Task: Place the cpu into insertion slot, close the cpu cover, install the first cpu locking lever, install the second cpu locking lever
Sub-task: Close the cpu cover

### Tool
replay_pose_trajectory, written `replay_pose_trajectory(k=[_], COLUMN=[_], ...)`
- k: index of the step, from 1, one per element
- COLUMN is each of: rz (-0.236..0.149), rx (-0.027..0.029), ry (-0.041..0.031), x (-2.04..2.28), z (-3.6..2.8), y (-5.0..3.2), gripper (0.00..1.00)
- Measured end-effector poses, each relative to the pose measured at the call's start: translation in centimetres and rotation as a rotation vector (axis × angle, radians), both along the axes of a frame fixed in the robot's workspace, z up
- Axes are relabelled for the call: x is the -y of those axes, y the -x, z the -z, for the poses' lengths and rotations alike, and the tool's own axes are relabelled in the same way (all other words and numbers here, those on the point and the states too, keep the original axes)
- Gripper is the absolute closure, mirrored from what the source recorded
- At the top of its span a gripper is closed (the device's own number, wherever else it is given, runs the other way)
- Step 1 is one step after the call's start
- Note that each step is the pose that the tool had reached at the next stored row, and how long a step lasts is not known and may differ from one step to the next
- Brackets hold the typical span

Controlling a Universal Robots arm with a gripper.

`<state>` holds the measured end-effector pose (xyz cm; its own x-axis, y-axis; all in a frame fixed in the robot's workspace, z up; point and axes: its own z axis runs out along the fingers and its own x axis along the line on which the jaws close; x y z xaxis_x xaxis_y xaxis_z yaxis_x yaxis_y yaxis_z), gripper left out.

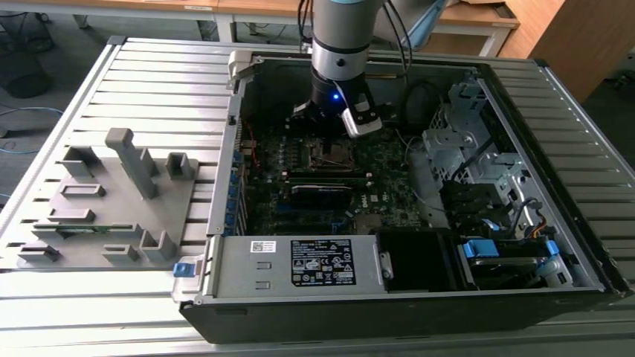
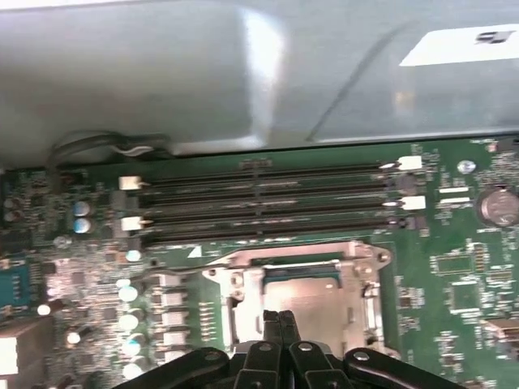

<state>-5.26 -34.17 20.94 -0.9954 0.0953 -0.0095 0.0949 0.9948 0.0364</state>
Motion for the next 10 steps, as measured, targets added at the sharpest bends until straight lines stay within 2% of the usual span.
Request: replay_pose_trajectory(k=[4,8,10], rz=[0.0,0.0,0.0], rx=[0.0,0.0,0.0], ry=[0.0001,0.0001,0.0002], x=[0.0,0.0,0.0], z=[0.0,-0.02,-0.22], y=[-0.91,-0.99,-0.99], gripper=[0.89,0.89,0.89])
